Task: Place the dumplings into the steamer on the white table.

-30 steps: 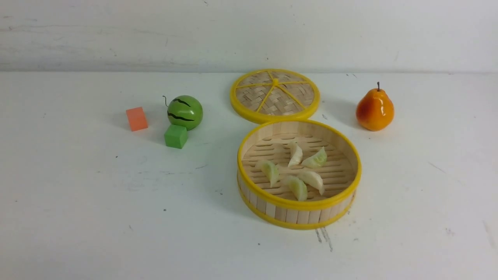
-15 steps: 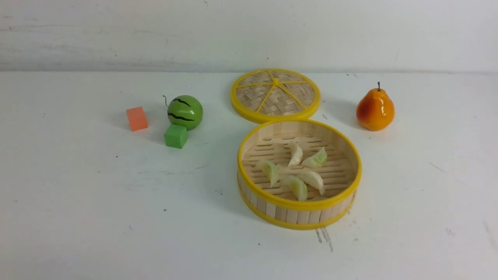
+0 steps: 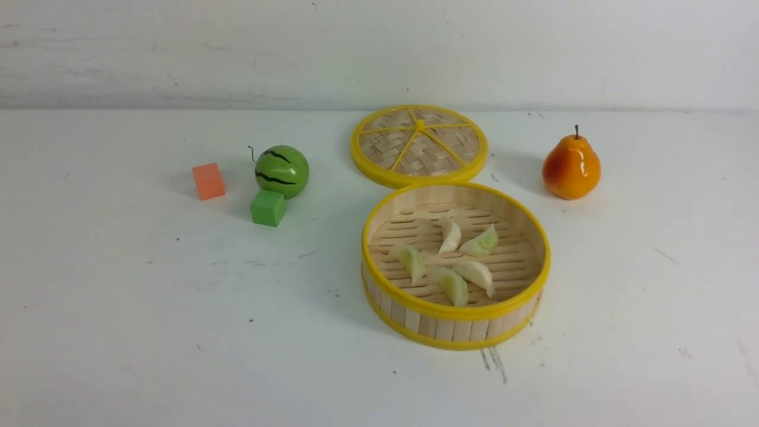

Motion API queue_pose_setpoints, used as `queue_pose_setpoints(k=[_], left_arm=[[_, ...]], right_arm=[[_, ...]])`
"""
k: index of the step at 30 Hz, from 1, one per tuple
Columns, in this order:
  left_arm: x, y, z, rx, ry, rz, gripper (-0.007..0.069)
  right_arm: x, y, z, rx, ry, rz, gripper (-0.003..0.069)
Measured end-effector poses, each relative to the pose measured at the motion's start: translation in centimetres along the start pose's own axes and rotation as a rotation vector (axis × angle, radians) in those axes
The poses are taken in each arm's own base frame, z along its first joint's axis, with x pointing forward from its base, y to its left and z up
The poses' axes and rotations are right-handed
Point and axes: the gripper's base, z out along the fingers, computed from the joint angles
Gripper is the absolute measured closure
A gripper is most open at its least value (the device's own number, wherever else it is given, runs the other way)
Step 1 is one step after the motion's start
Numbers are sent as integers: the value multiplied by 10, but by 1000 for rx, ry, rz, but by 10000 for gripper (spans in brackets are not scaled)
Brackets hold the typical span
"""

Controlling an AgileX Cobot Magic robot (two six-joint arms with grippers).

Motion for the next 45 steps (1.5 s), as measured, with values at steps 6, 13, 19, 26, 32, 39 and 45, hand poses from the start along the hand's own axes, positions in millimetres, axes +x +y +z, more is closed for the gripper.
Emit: queue_pose_setpoints(k=[6,13,19,26,32,39,45], left_arm=[[0,0,0,0,0,0,502],[0,0,0,-1,0,1,494],[0,0,0,-1,0,1,486],[0,0,0,-1,0,1,479],[0,0,0,-1,0,1,477],[0,0,0,-2,0,2,477],[9,-2,14,32,-64,-42,543]], right_arm=[[22,-6,3,71,76,27,680],[28,-4,2,50,147,24,680],[28,-4,2,50,172,24,678],[28,-4,2,51,173,24,675],[28,-4,2,51,173,24,674],[28,-4,2,51,173,24,667],[28,-4,2,51,173,24,661]])
